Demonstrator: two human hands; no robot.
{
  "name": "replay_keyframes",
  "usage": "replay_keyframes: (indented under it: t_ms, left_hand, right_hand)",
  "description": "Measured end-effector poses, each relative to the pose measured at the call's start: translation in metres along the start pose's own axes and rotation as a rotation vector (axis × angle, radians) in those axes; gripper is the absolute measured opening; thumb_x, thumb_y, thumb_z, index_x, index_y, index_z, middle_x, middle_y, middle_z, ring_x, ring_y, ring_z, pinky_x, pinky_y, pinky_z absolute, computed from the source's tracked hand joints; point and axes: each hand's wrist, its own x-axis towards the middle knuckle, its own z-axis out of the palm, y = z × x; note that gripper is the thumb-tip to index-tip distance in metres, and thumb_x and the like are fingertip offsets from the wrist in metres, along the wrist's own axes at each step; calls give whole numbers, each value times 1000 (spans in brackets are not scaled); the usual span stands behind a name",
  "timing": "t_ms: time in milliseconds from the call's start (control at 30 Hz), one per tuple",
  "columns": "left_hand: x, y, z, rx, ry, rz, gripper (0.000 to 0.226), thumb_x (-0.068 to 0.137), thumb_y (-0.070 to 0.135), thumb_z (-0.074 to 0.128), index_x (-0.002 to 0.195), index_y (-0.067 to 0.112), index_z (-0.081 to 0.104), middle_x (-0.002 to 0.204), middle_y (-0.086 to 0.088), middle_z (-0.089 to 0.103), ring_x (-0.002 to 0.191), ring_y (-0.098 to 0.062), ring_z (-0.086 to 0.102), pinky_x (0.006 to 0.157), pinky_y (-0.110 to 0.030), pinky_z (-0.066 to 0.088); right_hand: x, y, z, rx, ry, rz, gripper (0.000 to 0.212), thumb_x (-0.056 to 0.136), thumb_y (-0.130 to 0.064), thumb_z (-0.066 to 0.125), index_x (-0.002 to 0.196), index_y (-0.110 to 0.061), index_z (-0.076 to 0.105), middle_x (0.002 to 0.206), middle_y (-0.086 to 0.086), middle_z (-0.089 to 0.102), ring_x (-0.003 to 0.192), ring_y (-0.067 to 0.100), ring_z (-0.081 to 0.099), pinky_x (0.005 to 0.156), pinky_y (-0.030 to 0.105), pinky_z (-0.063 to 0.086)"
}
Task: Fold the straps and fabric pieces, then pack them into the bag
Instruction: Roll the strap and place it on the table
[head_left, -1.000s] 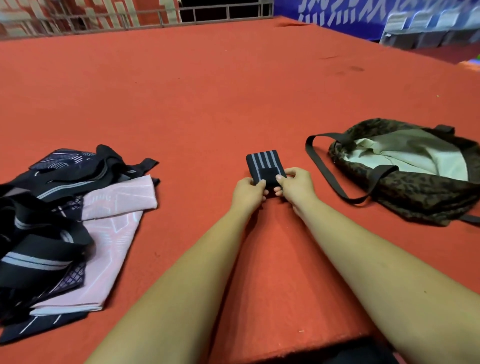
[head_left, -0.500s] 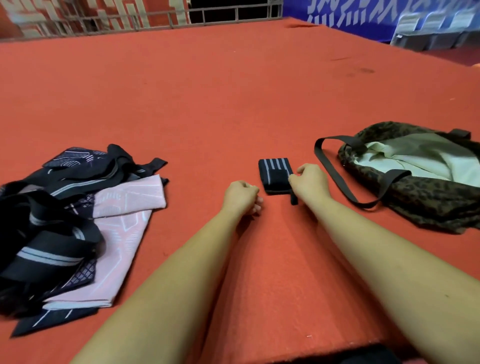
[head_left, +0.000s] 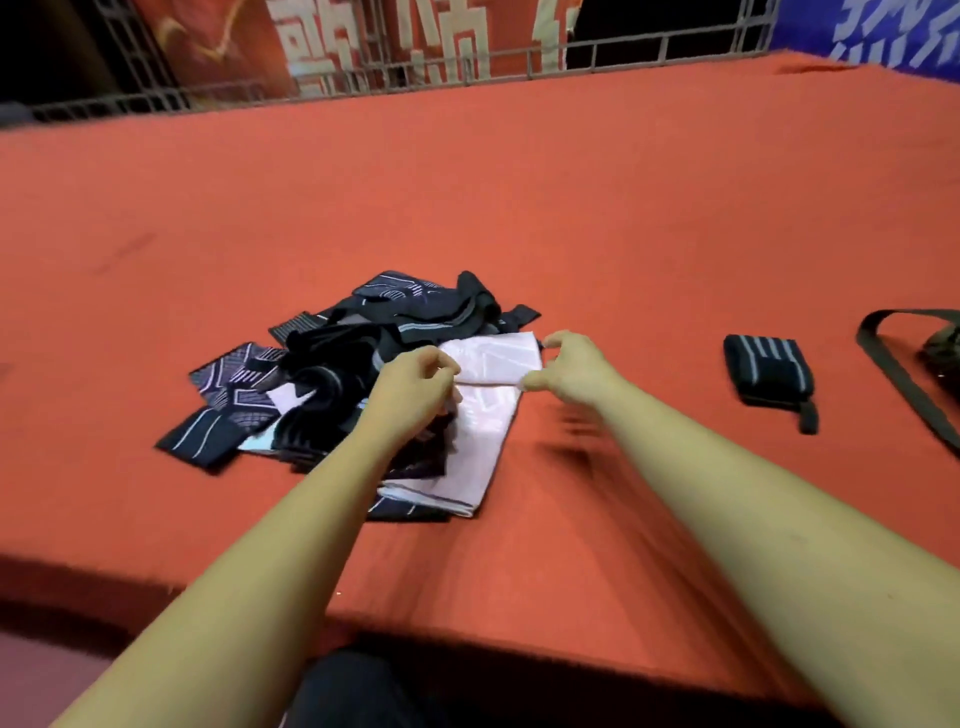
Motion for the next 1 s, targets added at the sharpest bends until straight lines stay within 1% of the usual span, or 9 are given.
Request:
replay_keyframes:
  t_ms: [100, 200, 300, 367, 467, 567, 700, 867, 1000]
  left_hand:
    - [-8, -34, -45, 224, 100, 52, 19, 86, 14, 60, 100, 23, 71, 82, 8, 71, 79, -11, 64, 72, -21, 45]
    - [-3, -72, -62, 396, -11, 53, 43, 85, 23, 70, 128, 19, 64, 118, -8, 64, 113, -23, 58, 99, -29, 41]
    - [-2, -97, -62, 393, -102, 2, 61, 86, 36, 72, 142, 24, 52, 138, -9, 54, 129, -25, 48, 111, -38, 35]
    - [-1, -105, -61, 351, -123, 28, 69, 86, 33, 74, 148, 24, 44, 148, -8, 45, 138, -22, 40, 115, -31, 28]
    - [-2, -108, -68, 300, -145, 107, 79, 82, 32, 78, 149, 39, 37, 164, -4, 15, 151, -20, 14, 122, -36, 17]
    - [0, -97, -79, 297, -243, 218, 67, 80, 33, 81, 139, 42, 51, 164, -4, 5, 150, -19, 6, 121, -36, 14]
    - [6, -72, -88, 320, -122, 330, 48, 70, 44, 85, 107, 15, 72, 142, -12, 35, 138, -28, 30, 118, -41, 26]
    - [1, -36, -102, 209, -157, 353, 35, 81, 43, 76, 104, 17, 70, 109, 8, 56, 104, -10, 58, 91, -27, 43]
    - [-11, -3, -99, 48, -126, 384, 26, 83, 37, 76, 106, 25, 72, 116, 15, 58, 100, -4, 61, 88, -21, 45]
  right_hand:
    - [-3, -36, 44, 32, -95, -132, 70, 74, -21, 85, 134, -2, 53, 123, 14, 59, 107, 24, 60, 78, 25, 43]
    - [-10, -60, 84, -18, -189, -231, 56, 72, -27, 85, 120, -8, 64, 107, 3, 60, 98, 20, 61, 72, 27, 46]
    - [-9, -67, 113, -161, -223, -249, 36, 67, -33, 88, 87, -9, 69, 79, 3, 64, 79, 21, 60, 67, 31, 45]
    - [-10, -67, 120, -203, -209, -238, 39, 66, -33, 88, 62, -13, 55, 60, 0, 50, 64, 20, 49, 60, 31, 37]
    - [-15, -73, 110, -277, -239, -345, 58, 66, -32, 87, 53, -17, 33, 51, -4, 32, 53, 16, 31, 55, 31, 25]
    - [-24, -88, 80, -457, -272, -460, 57, 67, -36, 85, 56, -16, 33, 55, 1, 36, 54, 17, 35, 57, 31, 21]
    - [-41, -113, 24, -633, -310, -594, 40, 68, -40, 84, 80, -6, 66, 92, 20, 59, 84, 30, 56, 76, 42, 48]
    - [-62, -133, -57, -677, -196, -650, 39, 66, -43, 85, 91, -15, 73, 104, 4, 53, 93, 19, 52, 86, 43, 48]
    - [-71, -115, -105, -673, -95, -591, 32, 62, -41, 88, 82, -33, 64, 112, 0, 48, 103, 16, 48, 95, 43, 45]
